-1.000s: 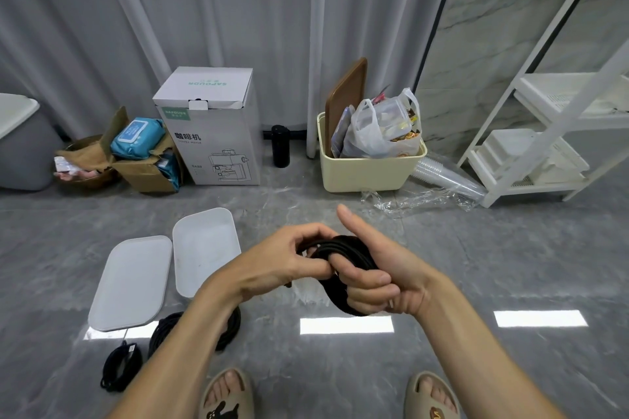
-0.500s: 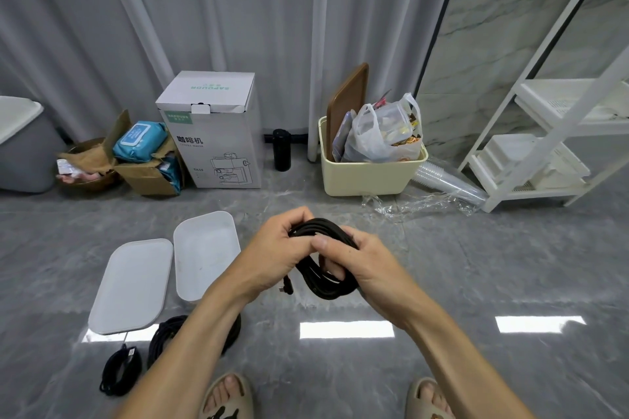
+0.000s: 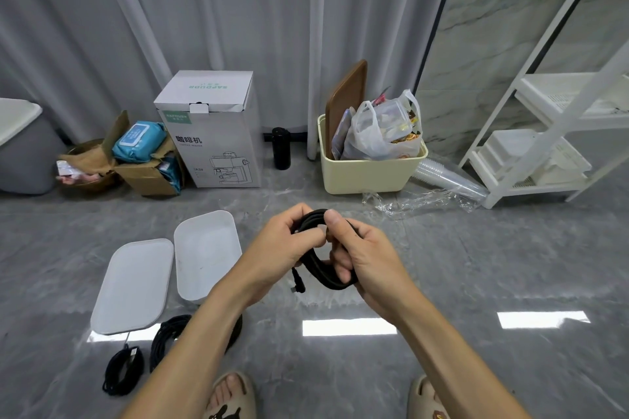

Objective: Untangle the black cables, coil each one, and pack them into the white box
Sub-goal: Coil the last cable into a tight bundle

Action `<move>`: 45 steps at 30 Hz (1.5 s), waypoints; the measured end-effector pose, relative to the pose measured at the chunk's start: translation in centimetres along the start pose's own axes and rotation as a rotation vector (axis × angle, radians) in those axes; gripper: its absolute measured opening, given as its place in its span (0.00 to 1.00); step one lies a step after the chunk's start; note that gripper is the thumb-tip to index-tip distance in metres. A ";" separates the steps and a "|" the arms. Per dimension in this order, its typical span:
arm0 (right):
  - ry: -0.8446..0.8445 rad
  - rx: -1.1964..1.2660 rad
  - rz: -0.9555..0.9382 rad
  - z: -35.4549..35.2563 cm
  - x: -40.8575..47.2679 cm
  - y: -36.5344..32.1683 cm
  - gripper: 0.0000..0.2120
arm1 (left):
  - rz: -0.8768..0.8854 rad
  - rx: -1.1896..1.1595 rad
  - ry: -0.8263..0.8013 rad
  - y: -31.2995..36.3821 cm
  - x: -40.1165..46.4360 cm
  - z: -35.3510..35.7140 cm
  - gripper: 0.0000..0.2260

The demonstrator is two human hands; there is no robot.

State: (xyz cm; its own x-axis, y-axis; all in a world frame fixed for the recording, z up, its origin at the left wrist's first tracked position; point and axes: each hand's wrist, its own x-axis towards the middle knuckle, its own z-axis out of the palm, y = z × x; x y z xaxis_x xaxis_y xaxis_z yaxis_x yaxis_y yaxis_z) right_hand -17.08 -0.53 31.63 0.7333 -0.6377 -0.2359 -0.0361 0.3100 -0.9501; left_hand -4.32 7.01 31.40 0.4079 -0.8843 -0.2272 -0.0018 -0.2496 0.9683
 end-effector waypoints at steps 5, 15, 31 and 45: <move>-0.013 -0.026 0.035 -0.6 0.1 0.0 0.18 | 0.016 0.017 -0.147 0.4 -0.6 -1.1 0.08; -0.155 -0.231 0.156 -0.9 -0.3 0.1 0.16 | 0.240 0.150 0.135 0.6 -0.6 -3.7 0.11; -0.127 -0.143 0.080 -0.1 -0.6 0.0 0.22 | 0.162 0.193 0.000 0.3 -0.4 -1.4 0.17; -0.118 -0.235 0.106 -1.0 -0.1 0.6 0.28 | 0.110 0.251 -0.283 0.1 -1.7 -0.8 0.24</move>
State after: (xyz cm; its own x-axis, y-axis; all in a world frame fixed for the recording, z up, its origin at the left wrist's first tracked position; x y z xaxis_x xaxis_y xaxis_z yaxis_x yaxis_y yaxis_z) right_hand -17.89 -0.97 30.84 0.7904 -0.5199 -0.3240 -0.2629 0.1900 -0.9460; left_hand -4.27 8.83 31.94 0.1247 -0.9763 -0.1770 -0.2686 -0.2050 0.9412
